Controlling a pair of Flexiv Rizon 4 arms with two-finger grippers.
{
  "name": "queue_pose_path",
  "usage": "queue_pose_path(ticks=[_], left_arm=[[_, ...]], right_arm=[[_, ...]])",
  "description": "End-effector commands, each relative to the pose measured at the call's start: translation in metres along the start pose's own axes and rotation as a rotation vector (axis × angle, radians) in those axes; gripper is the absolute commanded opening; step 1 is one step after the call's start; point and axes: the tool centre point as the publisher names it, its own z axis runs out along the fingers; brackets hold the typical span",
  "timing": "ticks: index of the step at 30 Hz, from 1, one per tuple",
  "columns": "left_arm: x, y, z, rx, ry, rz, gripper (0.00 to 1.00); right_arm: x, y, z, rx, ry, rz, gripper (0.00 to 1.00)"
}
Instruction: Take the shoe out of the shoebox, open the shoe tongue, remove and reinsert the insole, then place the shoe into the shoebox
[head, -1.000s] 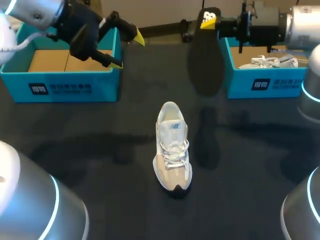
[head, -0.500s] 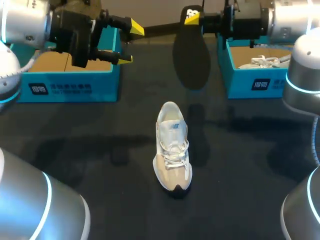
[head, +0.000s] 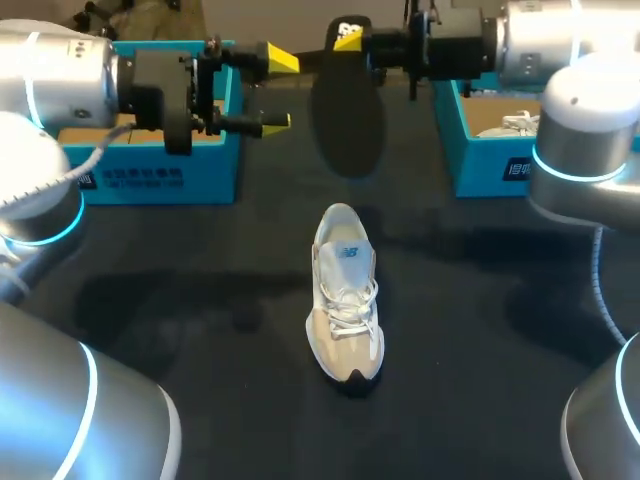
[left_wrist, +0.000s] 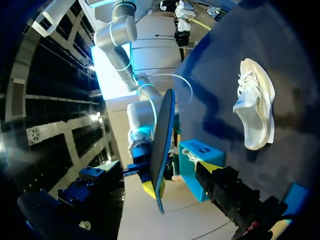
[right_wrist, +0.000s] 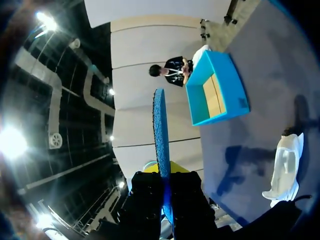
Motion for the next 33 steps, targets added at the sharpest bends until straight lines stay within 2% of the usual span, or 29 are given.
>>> queue_pose_path(ticks=[1, 7, 9, 10, 12, 13, 14, 15, 18, 22, 23, 24, 25, 30, 31, 32, 33], left_arm=[[0.006, -0.001, 0.01, -0.007, -0.068, 0.0, 1.0], [0.007, -0.003, 0.021, -0.013, -0.118, 0.003, 0.98], [0.005, -0.004, 0.022, -0.013, -0.126, 0.003, 0.9], [0.005, -0.004, 0.022, -0.013, -0.134, 0.002, 0.89], [0.003, -0.004, 0.023, -0.014, -0.14, 0.001, 0.76], [0.003, -0.004, 0.023, -0.013, -0.144, 0.002, 0.66], [0.002, -0.004, 0.023, -0.012, -0.146, 0.004, 0.51], [0.002, -0.004, 0.023, -0.012, -0.146, 0.004, 0.51], [0.004, -0.003, 0.026, -0.012, -0.143, 0.009, 0.38], [0.006, -0.002, 0.03, -0.011, -0.141, 0.007, 0.32], [0.006, -0.001, 0.033, -0.01, -0.141, 0.006, 0.19], [0.007, -0.001, 0.034, -0.01, -0.142, 0.005, 0.12], [0.007, -0.001, 0.035, -0.01, -0.142, 0.003, 0.0], [0.01, -0.002, 0.038, -0.003, -0.139, -0.018, 0.0], [0.009, -0.003, 0.037, -0.001, -0.144, -0.025, 0.0], [0.007, -0.004, 0.034, 0.002, -0.15, -0.034, 0.0], [0.005, -0.005, 0.033, 0.002, -0.152, -0.036, 0.0]], right_arm=[[0.003, 0.005, 0.021, 0.004, 0.008, 0.0, 0.0], [-0.001, -0.001, 0.033, 0.015, 0.011, 0.014, 0.0], [-0.002, -0.003, 0.033, 0.02, 0.01, 0.017, 0.0], [-0.003, -0.004, 0.033, 0.021, 0.01, 0.019, 0.0], [-0.004, -0.006, 0.032, 0.022, 0.007, 0.024, 0.0], [-0.005, -0.007, 0.031, 0.021, 0.004, 0.028, 0.0], [-0.005, -0.009, 0.03, 0.02, 0.002, 0.03, 0.0], [-0.005, -0.009, 0.03, 0.02, 0.002, 0.03, 0.0], [-0.005, -0.011, 0.03, 0.014, 0.006, 0.033, 0.0], [-0.005, -0.013, 0.032, 0.013, 0.011, 0.034, 0.0], [-0.006, -0.014, 0.033, 0.009, 0.015, 0.035, 0.0], [-0.006, -0.015, 0.033, 0.009, 0.015, 0.035, 0.0], [-0.007, -0.016, 0.033, 0.009, 0.016, 0.035, 0.0], [-0.009, -0.021, 0.03, 0.0, 0.022, 0.023, 0.0], [-0.009, -0.023, 0.028, -0.006, 0.023, 0.009, 0.45], [-0.01, -0.024, 0.025, -0.014, 0.025, 0.007, 1.0], [-0.011, -0.025, 0.024, -0.009, 0.019, -0.002, 1.0]])
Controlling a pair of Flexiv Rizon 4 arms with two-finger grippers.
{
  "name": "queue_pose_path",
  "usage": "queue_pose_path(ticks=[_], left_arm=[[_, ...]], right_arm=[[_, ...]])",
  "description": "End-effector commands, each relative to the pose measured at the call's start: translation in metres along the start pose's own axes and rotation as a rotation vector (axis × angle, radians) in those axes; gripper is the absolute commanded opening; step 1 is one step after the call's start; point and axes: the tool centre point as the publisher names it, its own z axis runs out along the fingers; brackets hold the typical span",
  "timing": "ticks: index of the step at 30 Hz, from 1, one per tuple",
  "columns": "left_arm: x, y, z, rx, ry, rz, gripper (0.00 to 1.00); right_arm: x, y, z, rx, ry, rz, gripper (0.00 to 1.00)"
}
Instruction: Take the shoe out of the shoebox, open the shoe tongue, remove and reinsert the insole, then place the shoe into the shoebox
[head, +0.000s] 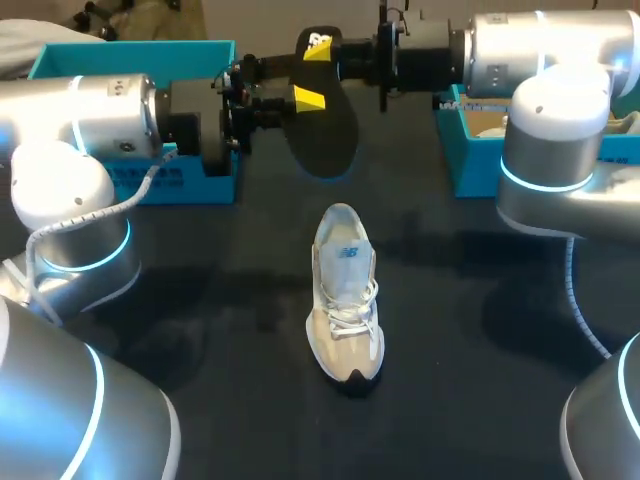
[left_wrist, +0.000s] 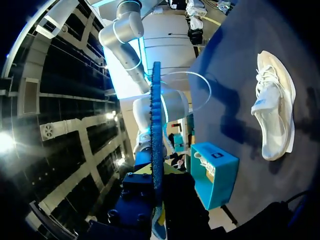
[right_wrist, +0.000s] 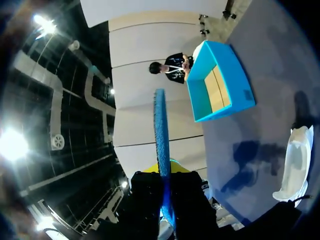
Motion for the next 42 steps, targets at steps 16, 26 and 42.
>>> queue_pose_path(ticks=[16, 26, 42], left_arm=[[-0.019, -0.006, -0.017, 0.025, -0.025, -0.058, 0.0], [-0.017, -0.004, -0.018, 0.014, -0.019, -0.068, 0.0], [-0.017, -0.004, -0.018, 0.014, -0.019, -0.068, 0.0]], right_arm=[[-0.019, -0.046, -0.061, 0.027, 0.029, -0.157, 1.0], [-0.026, -0.064, -0.123, 0.01, 0.007, -0.225, 1.0], [-0.024, -0.058, -0.177, 0.073, 0.025, -0.312, 1.0]])
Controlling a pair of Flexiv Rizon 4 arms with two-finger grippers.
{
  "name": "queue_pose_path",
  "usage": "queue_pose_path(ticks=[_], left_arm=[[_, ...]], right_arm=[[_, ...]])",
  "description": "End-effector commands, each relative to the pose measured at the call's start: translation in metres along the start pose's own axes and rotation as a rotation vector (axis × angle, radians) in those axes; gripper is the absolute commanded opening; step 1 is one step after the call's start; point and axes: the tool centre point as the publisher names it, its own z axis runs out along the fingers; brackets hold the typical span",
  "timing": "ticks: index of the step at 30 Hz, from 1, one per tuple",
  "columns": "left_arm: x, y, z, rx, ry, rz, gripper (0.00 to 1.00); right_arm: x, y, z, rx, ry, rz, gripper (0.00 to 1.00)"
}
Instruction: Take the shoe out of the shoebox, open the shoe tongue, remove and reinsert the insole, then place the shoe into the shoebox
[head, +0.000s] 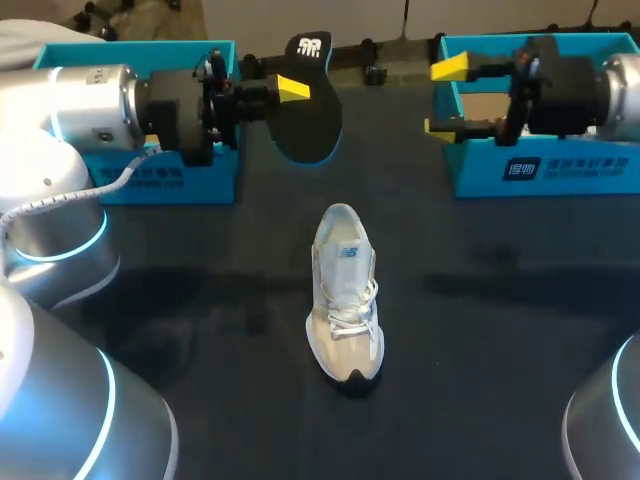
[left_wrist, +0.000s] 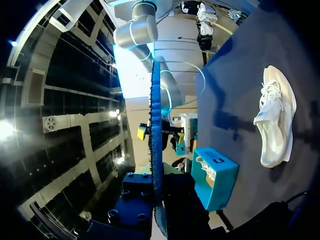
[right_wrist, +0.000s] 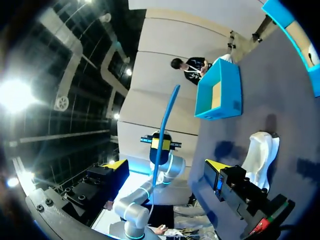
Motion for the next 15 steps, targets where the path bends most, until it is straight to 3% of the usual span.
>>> queue_pose_path(ticks=[1, 4, 9, 15], left_arm=[[0.0007, -0.0008, 0.0004, -0.002, -0.002, 0.002, 0.0], [0.0007, -0.0008, 0.0004, -0.002, -0.002, 0.002, 0.0], [0.0007, -0.0008, 0.0004, -0.002, -0.002, 0.002, 0.0], [-0.0053, -0.0009, 0.0028, -0.045, -0.003, -0.348, 0.0]], right_arm=[[-0.0051, 0.0043, -0.014, 0.011, -0.001, 0.002, 1.0], [-0.0075, 0.0052, -0.0149, -0.028, -0.015, 0.004, 1.0], [-0.0075, 0.0052, -0.0149, -0.028, -0.015, 0.004, 1.0], [-0.0075, 0.0052, -0.0149, -0.028, -0.015, 0.004, 1.0]])
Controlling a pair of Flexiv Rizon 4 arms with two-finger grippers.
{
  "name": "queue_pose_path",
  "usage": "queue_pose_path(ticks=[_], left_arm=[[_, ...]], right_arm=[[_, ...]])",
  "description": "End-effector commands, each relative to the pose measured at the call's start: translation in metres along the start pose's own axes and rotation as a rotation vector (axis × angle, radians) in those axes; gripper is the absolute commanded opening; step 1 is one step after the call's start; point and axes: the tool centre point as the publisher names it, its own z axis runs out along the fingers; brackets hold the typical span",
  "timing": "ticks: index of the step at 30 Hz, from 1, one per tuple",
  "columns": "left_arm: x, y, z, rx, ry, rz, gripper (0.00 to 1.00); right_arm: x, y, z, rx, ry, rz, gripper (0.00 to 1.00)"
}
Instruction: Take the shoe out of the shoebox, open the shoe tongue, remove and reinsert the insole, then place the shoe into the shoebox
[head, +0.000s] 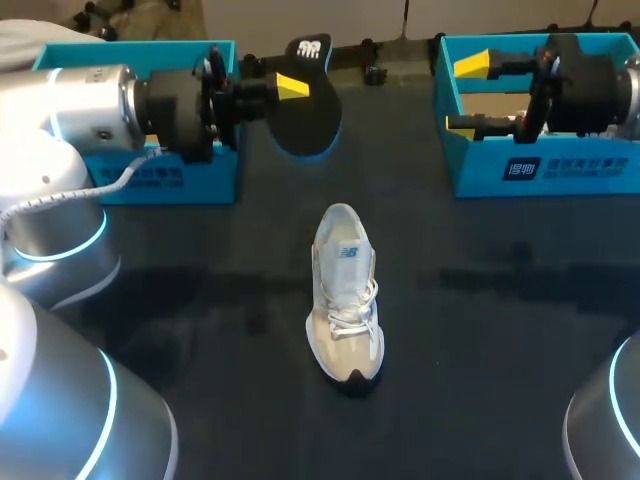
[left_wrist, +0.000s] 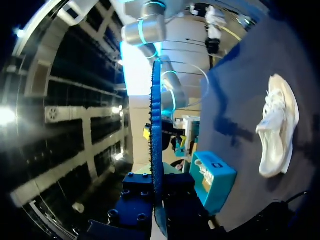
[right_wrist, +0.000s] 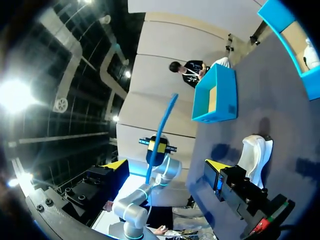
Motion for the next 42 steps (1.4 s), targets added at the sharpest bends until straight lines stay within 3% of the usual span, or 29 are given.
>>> queue_pose_path(ticks=[1, 3, 5, 9, 14, 17, 22, 36, 42], left_arm=[[-0.003, -0.001, 0.003, -0.061, 0.005, -0.258, 0.0], [-0.002, 0.0, 0.003, -0.103, 0.039, -0.37, 0.0], [-0.002, -0.001, 0.004, -0.092, 0.087, -0.495, 0.0], [0.0, -0.008, 0.003, -0.007, 0.147, -0.781, 0.0], [0.0, -0.011, 0.004, 0.1, 0.08, -1.074, 0.0], [-0.002, -0.009, 0.003, 0.113, 0.022, -1.186, 0.0], [-0.004, -0.007, 0.002, 0.059, 0.009, -1.256, 0.0], [-0.004, -0.007, 0.002, 0.059, 0.009, -1.256, 0.0], [-0.007, -0.007, 0.007, 0.029, 0.077, -1.584, 0.0]], right_arm=[[0.0, -0.002, 0.0, -0.003, -0.001, 0.0, 1.0], [0.0, -0.002, 0.0, -0.003, -0.001, 0.0, 1.0], [0.0, -0.002, 0.0, -0.003, -0.001, 0.0, 1.0], [0.0, -0.002, 0.0, -0.003, -0.001, 0.0, 1.0], [0.0, -0.002, 0.0, -0.003, -0.001, 0.0, 1.0], [0.0, -0.002, 0.0, -0.003, -0.001, 0.0, 1.0], [0.0, -0.002, 0.0, -0.003, -0.001, 0.0, 1.0], [0.0, -0.002, 0.0, -0.003, -0.001, 0.0, 1.0], [0.0, -0.002, 0.0, -0.003, -0.001, 0.0, 1.0]])
